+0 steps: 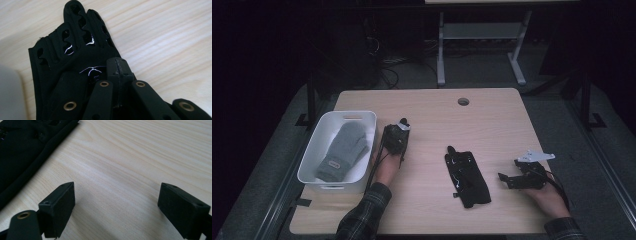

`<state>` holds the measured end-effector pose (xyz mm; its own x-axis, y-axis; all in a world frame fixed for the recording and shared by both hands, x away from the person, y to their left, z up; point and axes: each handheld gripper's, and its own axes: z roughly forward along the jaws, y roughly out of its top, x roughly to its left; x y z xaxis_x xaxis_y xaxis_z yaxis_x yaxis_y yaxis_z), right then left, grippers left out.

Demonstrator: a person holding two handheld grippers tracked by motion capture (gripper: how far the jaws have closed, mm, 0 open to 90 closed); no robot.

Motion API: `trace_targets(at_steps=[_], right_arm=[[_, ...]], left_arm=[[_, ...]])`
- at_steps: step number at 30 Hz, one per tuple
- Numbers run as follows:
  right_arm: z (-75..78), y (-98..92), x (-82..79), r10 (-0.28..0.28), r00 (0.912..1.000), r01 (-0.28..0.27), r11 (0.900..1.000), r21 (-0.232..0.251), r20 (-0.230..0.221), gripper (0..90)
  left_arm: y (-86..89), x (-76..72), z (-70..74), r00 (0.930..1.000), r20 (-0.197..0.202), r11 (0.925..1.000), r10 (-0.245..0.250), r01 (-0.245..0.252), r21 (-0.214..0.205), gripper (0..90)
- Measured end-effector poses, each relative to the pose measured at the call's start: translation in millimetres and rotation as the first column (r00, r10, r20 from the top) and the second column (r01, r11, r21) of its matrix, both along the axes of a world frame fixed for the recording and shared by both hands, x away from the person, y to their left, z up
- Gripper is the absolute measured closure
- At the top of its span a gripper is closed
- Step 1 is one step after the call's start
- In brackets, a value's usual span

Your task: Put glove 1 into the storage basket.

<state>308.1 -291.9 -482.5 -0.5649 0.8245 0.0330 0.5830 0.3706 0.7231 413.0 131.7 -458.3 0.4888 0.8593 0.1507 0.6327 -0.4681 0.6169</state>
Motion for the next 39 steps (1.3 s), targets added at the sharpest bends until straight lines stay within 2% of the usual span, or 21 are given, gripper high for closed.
trace_targets(at_steps=[7, 12, 15, 17, 21, 23, 26, 29, 33, 35, 36, 39], right_arm=[[0.0, 0.2, 0.0, -0.001, 1.0, 0.001, 1.0, -0.002, 0.0, 14.2], [0.0, 0.1, 0.1, -0.001, 1.0, 0.001, 1.0, -0.001, 0.0, 14.2], [0.0, 0.1, 0.1, -0.001, 1.0, 0.001, 1.0, -0.001, 0.0, 14.1], [0.0, 0.1, 0.1, 0.0, 1.0, 0.0, 1.0, -0.002, 0.001, 14.1], [0.0, 0.1, 0.1, 0.0, 1.0, 0.0, 1.0, -0.001, 0.0, 14.1], [0.0, 0.1, 0.3, -0.001, 1.0, 0.001, 1.0, -0.001, 0.0, 14.1], [0.0, 0.1, 0.3, 0.0, 1.0, 0.0, 1.0, -0.001, 0.0, 14.0], [0.0, 0.2, 0.3, -0.001, 1.0, 0.001, 1.0, -0.001, 0.0, 14.1], [-0.1, 0.2, 0.3, 0.0, 1.0, 0.0, 1.0, -0.002, 0.001, 14.0], [-0.1, 0.2, 0.3, 0.0, 1.0, 0.0, 1.0, -0.003, 0.001, 14.0], [-0.1, 0.2, 0.4, 0.0, 1.0, 0.0, 1.0, -0.003, 0.001, 14.0], [-0.1, 0.2, 0.3, 0.0, 1.0, 0.0, 1.0, -0.003, 0.001, 14.0]], left_arm=[[-15.3, -10.7, 0.5, 0.996, -0.036, 0.9942, -0.082, 0.079, -0.072, 89.4], [-32.6, -21.9, -0.8, 0.991, -0.035, 0.9872, -0.129, 0.125, -0.099, 89.4], [-42.4, -27.5, -0.4, 0.9836, -0.045, 0.9799, -0.175, 0.169, -0.106, 89.4], [-50.5, -32.6, -0.3, 0.9779, -0.057, 0.9729, -0.201, 0.193, -0.128, 89.4], [-61.1, -39.7, 0.1, 0.97, -0.057, 0.9634, -0.236, 0.226, -0.144, 89.3], [-60.3, -40.6, 3.6, 0.9682, -0.045, 0.9587, -0.246, 0.236, -0.158, 89.3], [-52.2, -41.2, 11.6, 0.9691, -0.033, 0.9585, -0.245, 0.236, -0.159, 89.2], [-39.9, -42.2, 15.6, 0.9713, -0.023, 0.9615, -0.237, 0.231, -0.149, 89.3], [-21.4, -40.7, 13.4, 0.9758, -0.043, 0.9683, -0.214, 0.206, -0.141, 89.3], [-15.9, -41.4, 9.0, 0.9748, -0.068, 0.9698, -0.213, 0.202, -0.137, 89.3], [-15.3, -42.9, 6.9, 0.9715, -0.078, 0.9687, -0.224, 0.213, -0.128, 89.3], [-16.2, -47.3, 6.0, 0.9664, -0.082, 0.9651, -0.244, 0.233, -0.119, 89.3]])
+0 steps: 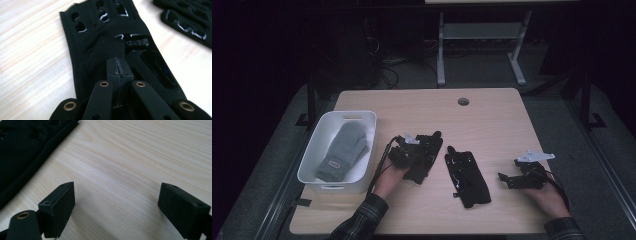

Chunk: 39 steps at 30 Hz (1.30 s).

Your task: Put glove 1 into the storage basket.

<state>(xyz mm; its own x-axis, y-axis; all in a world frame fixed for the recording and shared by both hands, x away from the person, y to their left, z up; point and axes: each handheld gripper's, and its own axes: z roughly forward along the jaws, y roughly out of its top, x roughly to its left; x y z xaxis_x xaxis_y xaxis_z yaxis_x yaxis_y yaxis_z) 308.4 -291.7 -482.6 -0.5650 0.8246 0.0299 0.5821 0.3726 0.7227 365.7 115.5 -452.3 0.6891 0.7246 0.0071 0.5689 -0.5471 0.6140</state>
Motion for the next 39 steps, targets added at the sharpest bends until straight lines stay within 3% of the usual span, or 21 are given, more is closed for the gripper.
trace_targets(at_steps=[7, 11, 21, 26, 29, 32, 33, 36, 39], right_arm=[[0.0, 0.0, 0.0, 0.001, 1.0, -0.001, 1.0, 0.0, 0.0, 13.9], [-0.1, -0.1, 0.0, 0.001, 1.0, -0.001, 1.0, -0.001, 0.001, 13.9], [0.0, 0.1, 0.1, 0.001, 1.0, -0.001, 1.0, -0.001, 0.0, 13.9], [-0.1, 0.3, 0.1, 0.002, 1.0, -0.002, 1.0, -0.001, -0.001, 13.3], [0.0, 0.3, 0.0, 0.0, 1.0, 0.0, 1.0, -0.001, -0.001, 14.3], [3.3, 0.1, 0.6, -0.005, 0.9999, 0.005, 1.0, -0.008, -0.013, 25.5], [6.7, 0.8, -0.5, 0.003, 0.9998, -0.003, 0.9999, 0.01, -0.018, 39.4], [16.0, 5.1, -3.3, 0.047, 0.9988, -0.046, 0.9974, 0.056, -0.013, 61.0], [20.8, 15.9, -5.5, 0.109, 0.9941, -0.108, 0.992, 0.065, -0.008, 77.5]], left_arm=[[1.2, -19.5, 1.0, 0.9977, -0.021, 0.9978, -0.065, 0.065, 0.009, 89.3], [3.0, -34.0, 0.9, 0.9943, -0.05, 0.9953, -0.095, 0.093, -0.026, 89.3], [-3.5, -59.5, 0.5, 0.9776, -0.093, 0.9807, -0.189, 0.183, -0.07, 89.2], [-5.9, -67.4, 0.5, 0.9716, -0.094, 0.9743, -0.217, 0.21, -0.082, 89.1], [-2.2, -68.7, 4.5, 0.9738, -0.076, 0.9732, -0.214, 0.206, -0.101, 81.5], [7.4, -69.3, 11.1, 0.9807, -0.045, 0.9782, -0.19, 0.185, -0.094, 74.8], [9.8, -69.4, 12.1, 0.982, -0.043, 0.9796, -0.184, 0.179, -0.091, 69.3], [17.6, -71.3, 11.8, 0.9871, -0.042, 0.9838, -0.155, 0.15, -0.099, 56.0], [24.1, -73.2, 8.3, 0.9886, -0.051, 0.9836, -0.142, 0.135, -0.12, 45.3]])
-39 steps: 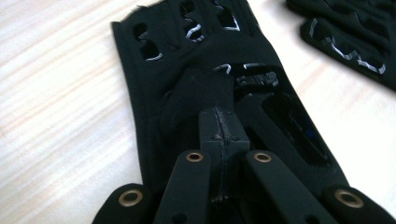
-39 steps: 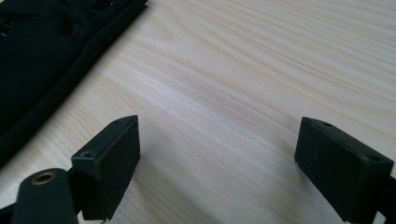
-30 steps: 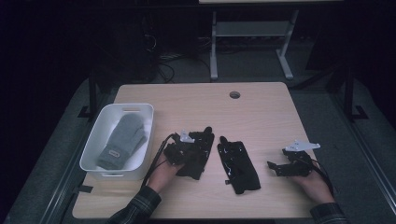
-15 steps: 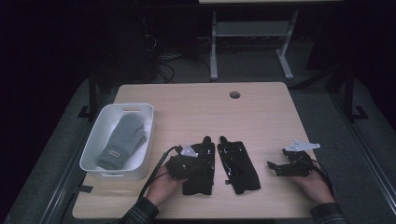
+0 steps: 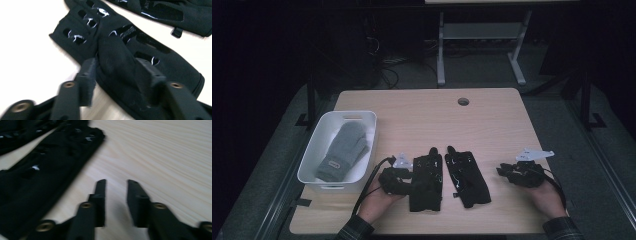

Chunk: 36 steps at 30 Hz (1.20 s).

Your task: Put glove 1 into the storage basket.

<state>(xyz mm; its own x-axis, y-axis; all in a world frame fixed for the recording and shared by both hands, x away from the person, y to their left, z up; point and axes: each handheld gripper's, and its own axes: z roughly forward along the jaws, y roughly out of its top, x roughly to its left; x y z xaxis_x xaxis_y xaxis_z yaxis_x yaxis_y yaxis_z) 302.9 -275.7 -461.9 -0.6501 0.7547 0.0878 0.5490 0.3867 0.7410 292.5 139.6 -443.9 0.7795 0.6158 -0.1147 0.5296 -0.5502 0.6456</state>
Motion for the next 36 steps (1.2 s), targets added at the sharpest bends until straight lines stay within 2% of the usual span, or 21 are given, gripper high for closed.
trace_targets(at_steps=[1, 2, 4, 7, 13, 19, 24, 28, 32, 36], right_arm=[[0.3, 5.6, -1.4, 0.022, 0.9997, -0.022, 0.9998, 0.002, -0.009, 81.8], [-0.2, 11.2, -2.0, 0.062, 0.998, -0.062, 0.9979, -0.02, -0.012, 84.7], [-1.2, 21.7, -4.4, 0.096, 0.9949, -0.097, 0.9948, -0.029, -0.029, 88.6], [-2.5, 33.0, -6.1, 0.138, 0.9891, -0.14, 0.9891, -0.044, -0.052, 89.1], [-4.6, 44.9, -8.3, 0.183, 0.98, -0.188, 0.9803, -0.06, -0.078, 89.1], [-5.3, 53.7, -11.1, 0.226, 0.9699, -0.231, 0.9712, -0.057, -0.092, 89.0], [-5.7, 60.8, -12.0, 0.255, 0.9631, -0.261, 0.9634, -0.063, -0.087, 89.0], [-5.2, 63.7, -13.0, 0.258, 0.9617, -0.264, 0.9627, -0.059, -0.093, 89.0], [-5.3, 63.4, -12.8, 0.259, 0.9614, -0.265, 0.9627, -0.057, -0.095, 89.0], [-5.4, 63.0, -12.5, 0.263, 0.9605, -0.269, 0.9614, -0.06, -0.092, 88.9]], left_arm=[[1.9, -0.7, -2.0, 0.9999, -0.011, 0.9999, 0.01, -0.01, -0.01, 42.2], [3.4, -0.6, -3.5, 0.9998, -0.019, 0.9999, 0.007, -0.008, -0.013, 38.5], [4.4, -0.3, -5.7, 0.9996, -0.024, 0.9997, 0.012, -0.013, -0.02, 33.5], [4.0, 1.1, -7.4, 0.9998, -0.018, 0.9999, 0.005, -0.006, -0.009, 27.7], [1.8, 3.7, -13.3, 0.9992, -0.039, 0.9999, -0.01, 0.01, -0.003, 23.1], [0.8, 7.0, -15.7, 0.9991, -0.038, 0.9999, -0.016, 0.017, 0.002, 22.8], [-3.1, 12.9, -17.6, 0.9993, -0.035, 0.9999, -0.011, 0.011, -0.008, 22.9], [-7.0, 17.3, -16.8, 0.9996, -0.02, 0.9998, -0.019, 0.019, -0.005, 23.2], [-7.2, 23.2, -12.1, 1.0, -0.009, 0.9994, 0.004, -0.005, -0.033, 24.6], [-7.1, 31.8, -9.5, 0.9994, -0.005, 0.9968, 0.035, -0.035, -0.072, 32.4]])
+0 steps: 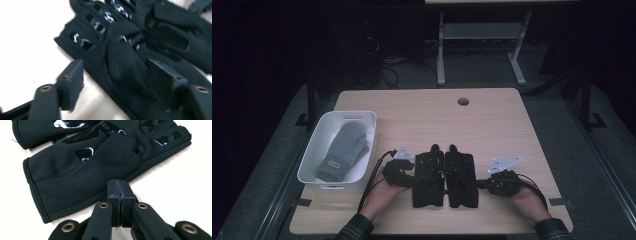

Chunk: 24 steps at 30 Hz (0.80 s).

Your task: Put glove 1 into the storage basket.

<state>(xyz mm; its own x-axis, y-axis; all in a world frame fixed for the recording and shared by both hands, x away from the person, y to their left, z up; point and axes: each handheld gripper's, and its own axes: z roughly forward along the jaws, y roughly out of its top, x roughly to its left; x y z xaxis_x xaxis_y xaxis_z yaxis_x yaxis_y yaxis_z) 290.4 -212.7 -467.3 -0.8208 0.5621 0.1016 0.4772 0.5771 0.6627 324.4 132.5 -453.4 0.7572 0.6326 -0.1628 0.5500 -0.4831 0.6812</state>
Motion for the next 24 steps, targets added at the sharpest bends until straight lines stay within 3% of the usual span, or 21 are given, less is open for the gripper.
trace_targets(at_steps=[5, 8, 11, 15, 20, 24], right_arm=[[-0.1, 0.3, -0.2, 0.0, 1.0, 0.0, 1.0, 0.001, 0.002, 89.0], [-0.1, 0.3, -0.1, 0.002, 1.0, -0.002, 1.0, 0.002, 0.001, 89.0], [0.0, 1.1, -0.3, 0.003, 1.0, -0.003, 1.0, 0.001, 0.0, 89.0], [0.0, 1.5, -0.3, 0.005, 1.0, -0.005, 1.0, 0.001, 0.0, 89.0], [0.0, 1.9, -0.3, 0.01, 1.0, -0.01, 0.9999, 0.003, -0.001, 89.0], [0.1, 2.5, -0.3, 0.016, 0.9999, -0.016, 0.9998, 0.007, 0.005, 89.1]], left_arm=[[-2.8, 4.6, -7.6, 0.9994, -0.034, 0.9994, 0.012, -0.011, 0.034, 39.5], [-4.5, 2.3, -9.2, 0.9996, -0.024, 0.9992, 0.013, -0.012, 0.037, 44.4], [-4.8, 0.9, -8.9, 0.9998, -0.004, 0.9982, 0.019, -0.019, 0.057, 58.0], [-3.1, 2.9, -9.2, 0.9993, -0.033, 0.9995, 0.015, -0.014, 0.03, 75.7], [-1.6, 4.8, -2.5, 0.9991, -0.042, 1.0, 0.005, -0.004, 0.007, 81.4], [-0.3, 3.8, 10.3, 0.9994, -0.034, 0.9987, -0.01, 0.008, -0.051, 81.7]])
